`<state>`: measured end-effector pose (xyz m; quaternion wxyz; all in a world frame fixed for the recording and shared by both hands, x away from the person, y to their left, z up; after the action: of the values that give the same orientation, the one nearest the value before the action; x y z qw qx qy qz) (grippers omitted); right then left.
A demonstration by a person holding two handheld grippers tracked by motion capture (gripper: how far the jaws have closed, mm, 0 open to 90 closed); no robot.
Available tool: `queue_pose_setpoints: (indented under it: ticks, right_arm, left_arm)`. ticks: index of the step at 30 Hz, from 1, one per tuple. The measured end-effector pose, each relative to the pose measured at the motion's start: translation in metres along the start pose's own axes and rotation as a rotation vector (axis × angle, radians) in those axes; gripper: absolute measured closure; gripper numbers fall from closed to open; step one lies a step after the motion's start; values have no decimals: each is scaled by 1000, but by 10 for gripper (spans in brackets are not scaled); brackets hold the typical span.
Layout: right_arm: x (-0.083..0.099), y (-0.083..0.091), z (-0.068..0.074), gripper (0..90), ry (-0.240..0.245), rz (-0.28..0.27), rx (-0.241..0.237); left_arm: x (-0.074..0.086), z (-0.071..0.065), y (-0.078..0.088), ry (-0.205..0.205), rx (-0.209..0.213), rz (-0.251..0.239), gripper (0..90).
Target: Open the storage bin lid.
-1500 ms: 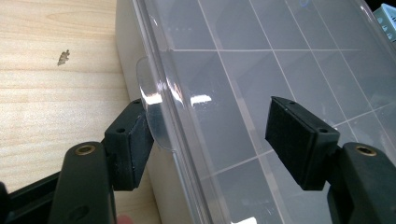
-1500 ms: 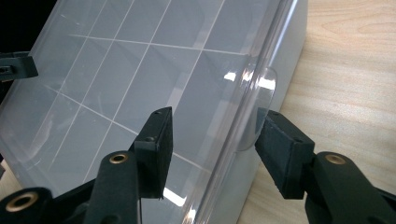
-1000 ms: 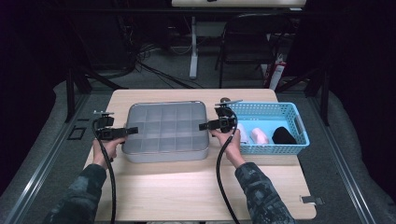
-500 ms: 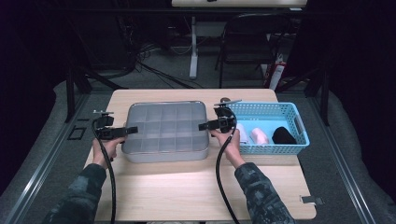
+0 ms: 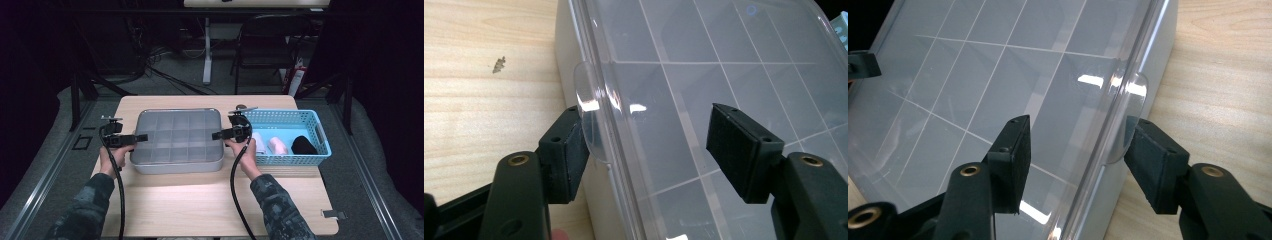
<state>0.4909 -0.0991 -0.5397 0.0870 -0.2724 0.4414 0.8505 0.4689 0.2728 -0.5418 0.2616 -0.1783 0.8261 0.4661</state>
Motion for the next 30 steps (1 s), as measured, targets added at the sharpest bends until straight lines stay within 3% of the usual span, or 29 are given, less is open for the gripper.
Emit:
queue_pose_setpoints:
  ticks: [15, 30]
  right_arm:
    - [-2, 3, 2, 447, -12, -5, -17]
    - [-3, 3, 7, 399, -2, 18, 0]
  left_arm:
    - [-3, -3, 5, -5, -14, -24, 369]
    - [-4, -5, 9, -15, -23, -34, 373]
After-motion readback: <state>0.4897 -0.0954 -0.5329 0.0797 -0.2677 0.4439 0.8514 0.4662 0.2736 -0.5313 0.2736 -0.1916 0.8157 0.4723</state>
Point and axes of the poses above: each handheld gripper's, and its own axes: y roughly backward along the jaws, x roughly out of its underside, z roughly to its left, the point moved 4 cm from there along -y, roughly forward along the jaws
